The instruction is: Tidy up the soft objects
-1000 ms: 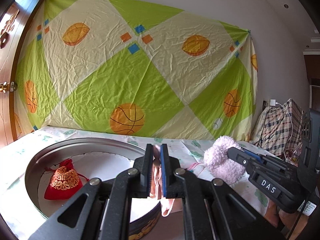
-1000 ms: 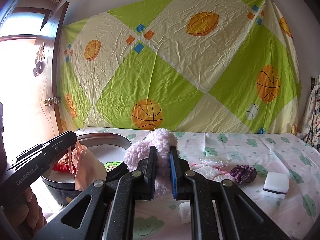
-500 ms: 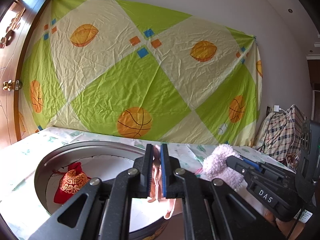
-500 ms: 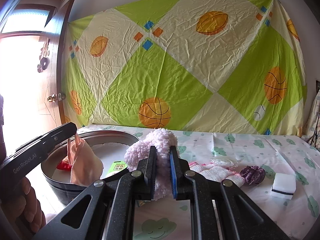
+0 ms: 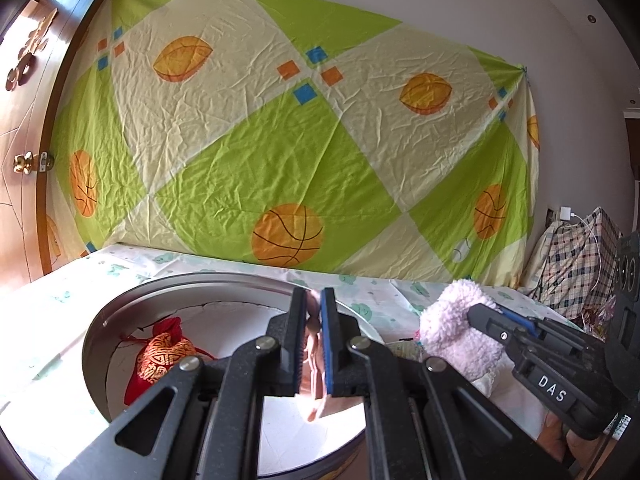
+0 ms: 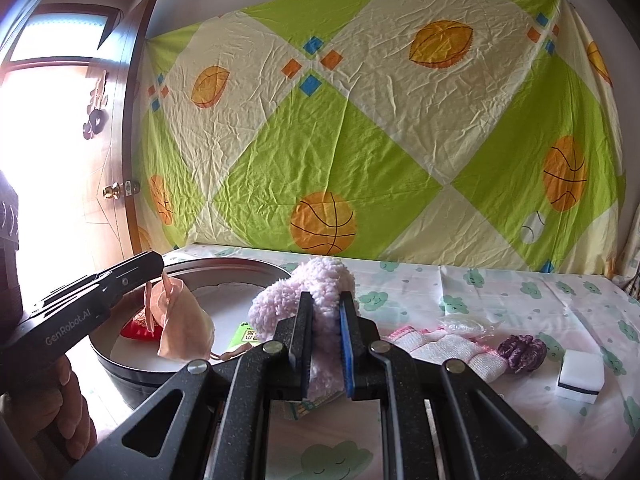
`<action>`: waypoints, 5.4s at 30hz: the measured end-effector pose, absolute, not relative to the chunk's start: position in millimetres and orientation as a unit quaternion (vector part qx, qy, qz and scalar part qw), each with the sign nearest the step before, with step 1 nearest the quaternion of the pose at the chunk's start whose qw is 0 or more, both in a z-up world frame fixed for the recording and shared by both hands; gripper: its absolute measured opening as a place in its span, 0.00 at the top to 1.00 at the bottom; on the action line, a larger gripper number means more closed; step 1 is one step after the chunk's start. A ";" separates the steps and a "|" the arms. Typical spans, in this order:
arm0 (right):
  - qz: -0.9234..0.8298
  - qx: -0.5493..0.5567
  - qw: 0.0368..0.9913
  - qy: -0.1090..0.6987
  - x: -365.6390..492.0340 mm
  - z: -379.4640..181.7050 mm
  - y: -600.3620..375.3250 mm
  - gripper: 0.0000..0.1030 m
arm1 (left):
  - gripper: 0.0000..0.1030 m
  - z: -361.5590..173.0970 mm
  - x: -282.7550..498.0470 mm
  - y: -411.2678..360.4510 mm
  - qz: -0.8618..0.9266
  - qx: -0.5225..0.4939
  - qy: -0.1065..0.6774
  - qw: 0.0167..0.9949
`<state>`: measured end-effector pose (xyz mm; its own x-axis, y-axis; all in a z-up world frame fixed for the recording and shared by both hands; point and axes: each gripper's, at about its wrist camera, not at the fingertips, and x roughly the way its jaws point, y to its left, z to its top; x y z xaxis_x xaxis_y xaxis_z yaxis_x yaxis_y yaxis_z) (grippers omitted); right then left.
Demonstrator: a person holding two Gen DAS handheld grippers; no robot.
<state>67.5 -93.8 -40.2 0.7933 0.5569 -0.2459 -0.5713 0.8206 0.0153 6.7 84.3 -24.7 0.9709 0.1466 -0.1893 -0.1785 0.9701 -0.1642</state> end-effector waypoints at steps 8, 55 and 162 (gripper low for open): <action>0.308 -0.032 0.943 0.123 68.8 -36.4 -82.3 0.87 | 0.95 -23.9 4.4 97.2 0.090 -0.095 0.090 0.987; 0.375 -0.078 0.888 0.256 142.8 -35.5 36.2 0.66 | 0.22 -9.6 70.0 171.0 0.123 -0.089 0.243 0.958; 0.129 0.046 0.944 0.301 160.2 -63.6 -241.3 0.64 | 0.74 -75.5 155.2 -105.1 -0.149 0.018 0.381 0.912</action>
